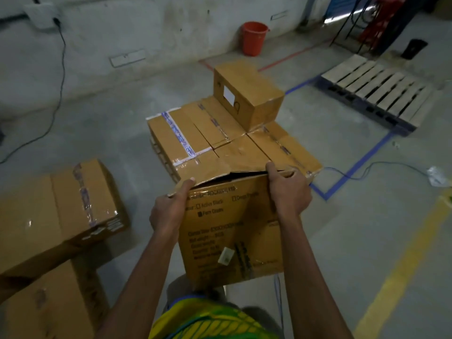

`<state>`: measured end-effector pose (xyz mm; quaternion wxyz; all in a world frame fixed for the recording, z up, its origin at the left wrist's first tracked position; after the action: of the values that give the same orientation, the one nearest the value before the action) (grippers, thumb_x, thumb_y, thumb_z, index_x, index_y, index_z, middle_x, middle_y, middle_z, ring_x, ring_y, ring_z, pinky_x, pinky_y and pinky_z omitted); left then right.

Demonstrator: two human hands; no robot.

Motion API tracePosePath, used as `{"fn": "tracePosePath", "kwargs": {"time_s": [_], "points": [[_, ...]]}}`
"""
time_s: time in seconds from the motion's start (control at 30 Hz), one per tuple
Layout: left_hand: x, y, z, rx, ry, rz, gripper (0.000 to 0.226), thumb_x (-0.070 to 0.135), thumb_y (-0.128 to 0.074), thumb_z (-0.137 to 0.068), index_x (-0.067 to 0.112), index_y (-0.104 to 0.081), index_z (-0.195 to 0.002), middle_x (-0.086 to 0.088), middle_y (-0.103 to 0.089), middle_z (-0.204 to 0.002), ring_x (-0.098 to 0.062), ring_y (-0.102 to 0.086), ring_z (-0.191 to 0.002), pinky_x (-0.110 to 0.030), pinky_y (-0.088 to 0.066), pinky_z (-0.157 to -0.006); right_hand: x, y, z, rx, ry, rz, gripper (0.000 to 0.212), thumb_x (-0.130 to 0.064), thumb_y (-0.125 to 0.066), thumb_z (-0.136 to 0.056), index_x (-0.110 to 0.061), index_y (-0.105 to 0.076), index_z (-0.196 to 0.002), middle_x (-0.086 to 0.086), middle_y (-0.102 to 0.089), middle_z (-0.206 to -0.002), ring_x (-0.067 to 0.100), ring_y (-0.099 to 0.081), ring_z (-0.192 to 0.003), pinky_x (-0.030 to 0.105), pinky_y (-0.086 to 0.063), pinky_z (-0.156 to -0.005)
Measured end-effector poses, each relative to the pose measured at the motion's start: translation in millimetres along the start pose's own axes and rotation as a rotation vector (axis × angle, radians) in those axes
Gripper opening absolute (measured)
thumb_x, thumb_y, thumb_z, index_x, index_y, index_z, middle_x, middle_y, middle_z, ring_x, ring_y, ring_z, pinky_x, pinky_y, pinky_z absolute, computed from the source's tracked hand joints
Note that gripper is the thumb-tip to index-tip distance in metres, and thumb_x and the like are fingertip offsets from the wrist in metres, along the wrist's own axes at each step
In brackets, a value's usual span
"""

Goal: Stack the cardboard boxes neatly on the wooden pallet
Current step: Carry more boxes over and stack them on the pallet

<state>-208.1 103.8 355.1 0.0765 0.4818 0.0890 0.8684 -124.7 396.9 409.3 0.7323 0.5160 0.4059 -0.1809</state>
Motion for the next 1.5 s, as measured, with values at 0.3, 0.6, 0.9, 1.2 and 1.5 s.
{"fn": "tracePosePath", "kwargs": {"time_s": [0.3,0.6,0.9,1.2,1.5], "points": [[74,-137,-63,0.05,0.069,-0.036,0.089,0.094,-0.058,-0.049,0.018,-0.075,-0.093,-0.002,-0.078,-0.086,-0.027,-0.074,-0.086,-0.056,-0.056,-0.092,-29,-13,-175,-0.064,0.045,0.062,0.044,-0.067,-0.061,-0.087,-0.025,-0.064,-0.098,-0.01,-0.053,-0.079,0.015,-0.05,-0.081,0.028,-0.033,-0.075],[124,-290,-105,0.373,0.079,-0.012,0.062,0.082,-0.066,-0.071,0.022,-0.066,-0.086,-0.005,-0.073,-0.09,-0.028,-0.07,-0.088,-0.055,-0.055,-0.093,-17,-55,-379,-0.308,0.08,0.082,0.085,-0.088,-0.053,-0.073,-0.02,-0.067,-0.122,0.0,-0.07,-0.118,0.024,-0.064,-0.11,0.042,-0.047,-0.097],[144,-398,-109,0.425,0.206,0.162,0.068,0.079,-0.077,-0.056,0.021,-0.073,-0.093,-0.003,-0.077,-0.092,-0.028,-0.071,-0.094,-0.056,-0.055,-0.094,-20,-65,-494,-0.494,0.098,0.115,0.09,-0.077,-0.064,-0.078,-0.016,-0.053,-0.142,0.006,-0.055,-0.142,0.03,-0.053,-0.13,0.05,-0.04,-0.106],[128,-438,-126,0.48,0.317,0.156,0.076,0.083,-0.076,-0.05,0.023,-0.073,-0.096,0.0,-0.076,-0.096,-0.025,-0.069,-0.092,-0.044,-0.057,-0.086,4,-84,-536,-0.632,-0.012,0.145,0.095,-0.086,-0.064,-0.064,-0.02,-0.057,-0.132,0.002,-0.063,-0.129,0.028,-0.059,-0.118,0.051,-0.048,-0.1],[137,-430,-158,0.624,0.317,0.112,0.065,0.079,-0.067,-0.074,0.015,-0.063,-0.083,-0.003,-0.066,-0.084,-0.02,-0.061,-0.077,-0.033,-0.049,-0.07,-18,-118,-543,-0.775,-0.05,0.091,0.109,-0.094,-0.067,-0.049,-0.025,-0.055,-0.133,0.002,-0.059,-0.131,0.029,-0.057,-0.119,0.055,-0.051,-0.098]]}}
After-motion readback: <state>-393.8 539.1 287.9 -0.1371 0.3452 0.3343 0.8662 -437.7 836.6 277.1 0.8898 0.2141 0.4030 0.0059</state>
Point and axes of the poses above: each hand's wrist, its own z-axis away from the middle knuckle, its own y-axis out of the back of the hand, x = y × z, the point moved 7 cm from there along -z, towards the middle knuckle
